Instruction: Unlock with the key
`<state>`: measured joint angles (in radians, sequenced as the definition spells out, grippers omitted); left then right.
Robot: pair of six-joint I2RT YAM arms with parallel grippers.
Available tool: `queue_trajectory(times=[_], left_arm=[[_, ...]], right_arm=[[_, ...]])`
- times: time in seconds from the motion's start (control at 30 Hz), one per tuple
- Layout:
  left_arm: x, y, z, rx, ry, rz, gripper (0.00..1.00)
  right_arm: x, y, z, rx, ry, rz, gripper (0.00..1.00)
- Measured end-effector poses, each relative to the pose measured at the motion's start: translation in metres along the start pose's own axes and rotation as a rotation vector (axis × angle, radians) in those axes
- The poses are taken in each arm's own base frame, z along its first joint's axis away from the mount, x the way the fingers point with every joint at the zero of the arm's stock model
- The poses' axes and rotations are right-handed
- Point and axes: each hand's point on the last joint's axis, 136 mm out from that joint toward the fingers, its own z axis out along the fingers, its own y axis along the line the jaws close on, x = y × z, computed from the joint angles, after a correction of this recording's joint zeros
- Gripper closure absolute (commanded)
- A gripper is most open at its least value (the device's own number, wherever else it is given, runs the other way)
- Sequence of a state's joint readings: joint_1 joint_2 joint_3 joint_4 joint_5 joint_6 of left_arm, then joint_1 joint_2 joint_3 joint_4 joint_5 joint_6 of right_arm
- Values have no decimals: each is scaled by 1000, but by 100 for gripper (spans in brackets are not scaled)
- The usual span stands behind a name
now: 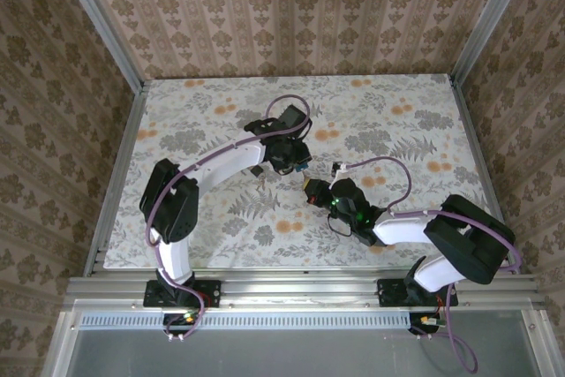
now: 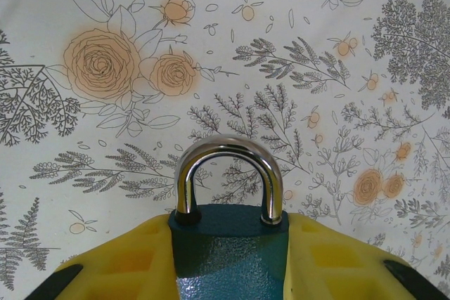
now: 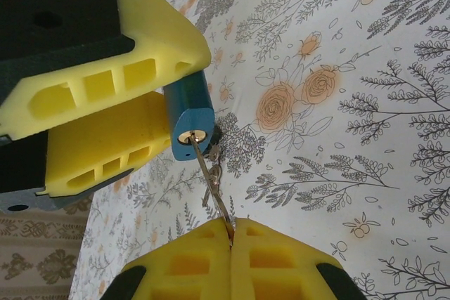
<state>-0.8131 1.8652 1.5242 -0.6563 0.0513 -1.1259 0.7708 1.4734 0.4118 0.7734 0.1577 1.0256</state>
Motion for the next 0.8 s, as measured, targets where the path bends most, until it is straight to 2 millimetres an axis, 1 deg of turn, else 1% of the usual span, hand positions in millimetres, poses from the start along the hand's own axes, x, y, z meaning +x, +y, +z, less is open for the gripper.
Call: queue_trajectory(times=[0.4, 0.8], left_arm=[[0, 0, 1, -6, -4, 4, 78], [-1, -1, 1, -5, -8, 4, 78]], right_arm=[[0, 0, 1, 8, 4, 10, 100], [-3, 2, 0, 4, 0, 80, 100]])
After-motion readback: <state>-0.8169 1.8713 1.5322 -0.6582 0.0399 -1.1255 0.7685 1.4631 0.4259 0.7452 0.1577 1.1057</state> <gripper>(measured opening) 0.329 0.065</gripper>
